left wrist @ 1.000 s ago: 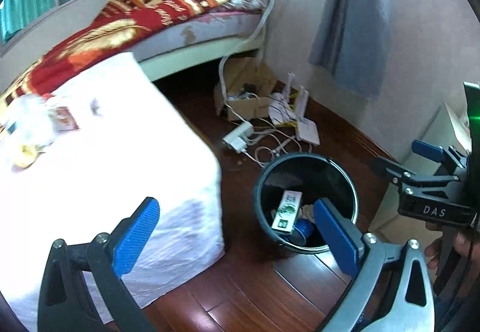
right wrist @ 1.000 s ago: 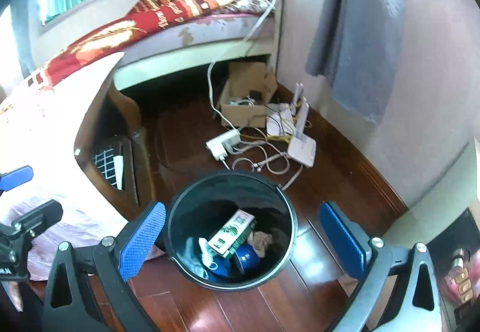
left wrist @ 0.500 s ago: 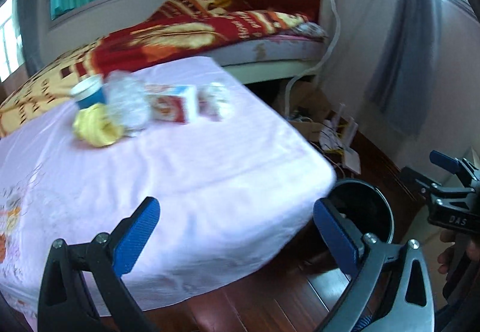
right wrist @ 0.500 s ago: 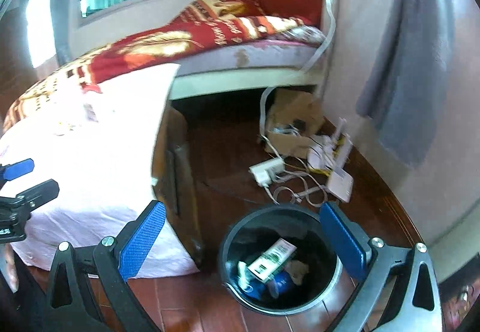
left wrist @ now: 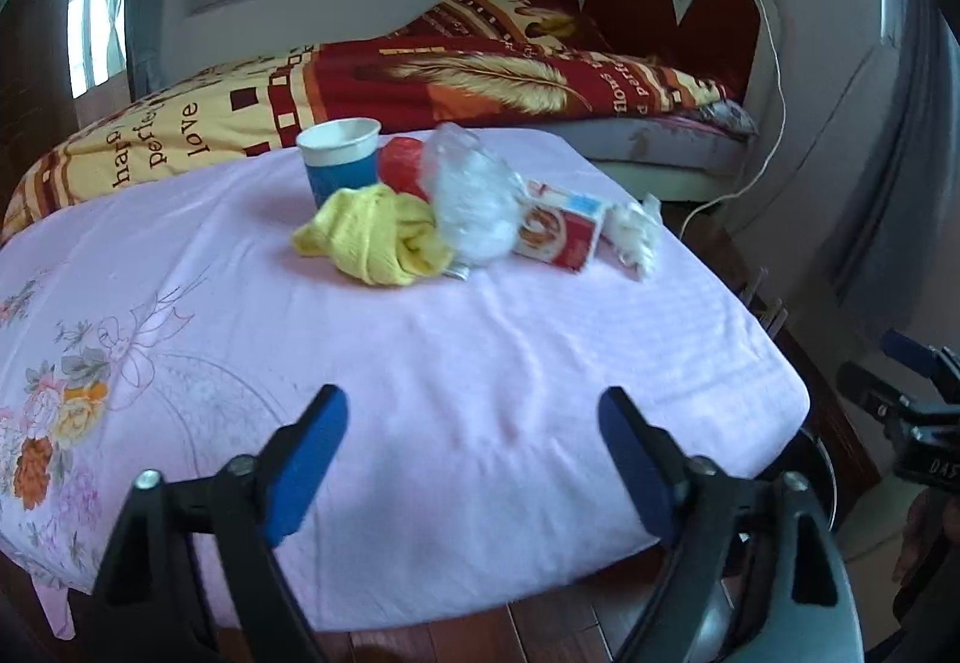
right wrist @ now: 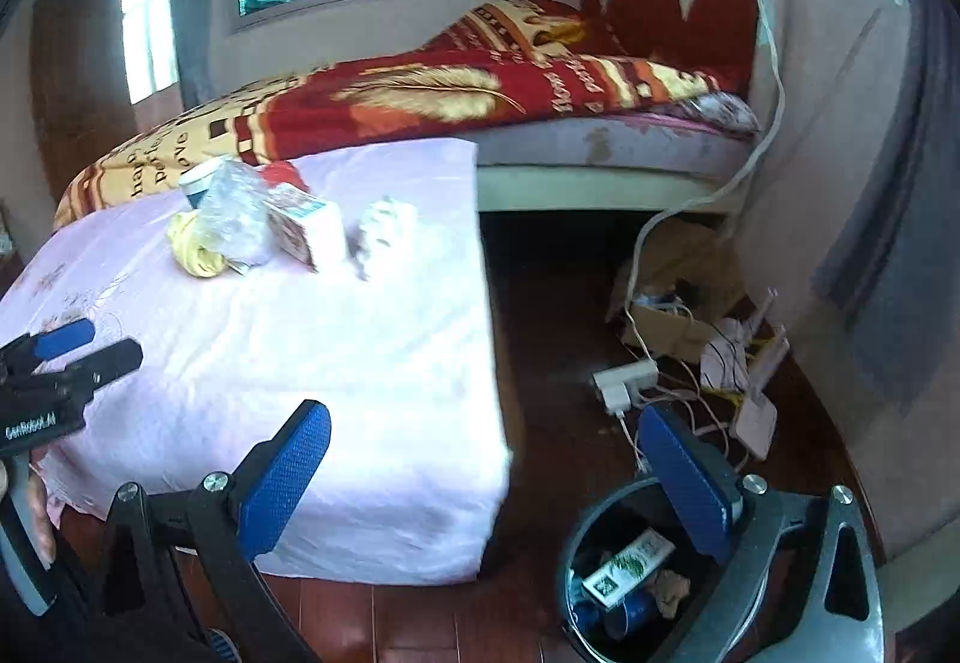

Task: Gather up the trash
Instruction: 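Move both tools back toward the trash on the bed, then grasp the clear plastic bag with the left tool while the right tool grasps the white tissue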

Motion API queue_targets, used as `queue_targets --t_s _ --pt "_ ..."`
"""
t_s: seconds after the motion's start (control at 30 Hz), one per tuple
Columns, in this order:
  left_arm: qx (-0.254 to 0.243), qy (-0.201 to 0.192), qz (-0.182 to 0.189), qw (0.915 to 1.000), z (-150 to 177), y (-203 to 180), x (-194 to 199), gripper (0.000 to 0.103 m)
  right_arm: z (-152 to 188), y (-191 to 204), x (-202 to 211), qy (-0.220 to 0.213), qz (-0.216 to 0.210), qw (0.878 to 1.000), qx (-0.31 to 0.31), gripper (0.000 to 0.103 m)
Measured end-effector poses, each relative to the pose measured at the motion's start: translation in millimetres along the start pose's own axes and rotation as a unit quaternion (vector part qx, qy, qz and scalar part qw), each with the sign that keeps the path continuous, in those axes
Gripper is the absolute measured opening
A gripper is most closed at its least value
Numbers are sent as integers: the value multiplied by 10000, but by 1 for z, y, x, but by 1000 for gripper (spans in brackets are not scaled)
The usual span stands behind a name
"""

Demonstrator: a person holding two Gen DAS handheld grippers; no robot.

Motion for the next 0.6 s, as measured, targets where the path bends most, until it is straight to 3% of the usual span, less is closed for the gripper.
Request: queue_targets --t_s 0.1,0.2,0.23,0.4,0.6 --pt "7 -74 31 10000 -13 5 -7 81 -17 10 -10 -101 -154 9998 87 100" --pt "-22 -147 22 9999 -25 7 -16 78 -34 18 -29 -28 -363 9992 133 77" --pt "-2 -119 25 9999 -29 8 -22 77 -40 21 -37 8 -422 9990 155 75" --pt "-1 -104 93 9999 -41 7 -38 71 -57 28 -71 150 -471 9983 315 74" --pt "-67 -108 182 9998 -56 -1 -57 69 -76 28 -113 321 -588 9971 352 65"
Point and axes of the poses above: each gripper's, at about its wrist camera, not at the fingertips, and x roughly against the way its jaws point, y to its left, z to its underside, the point moved 1 cm from there along -x, roughly the way its jaws point, and after that the axes turned 6 degrees about x, right-handed, at the moved point
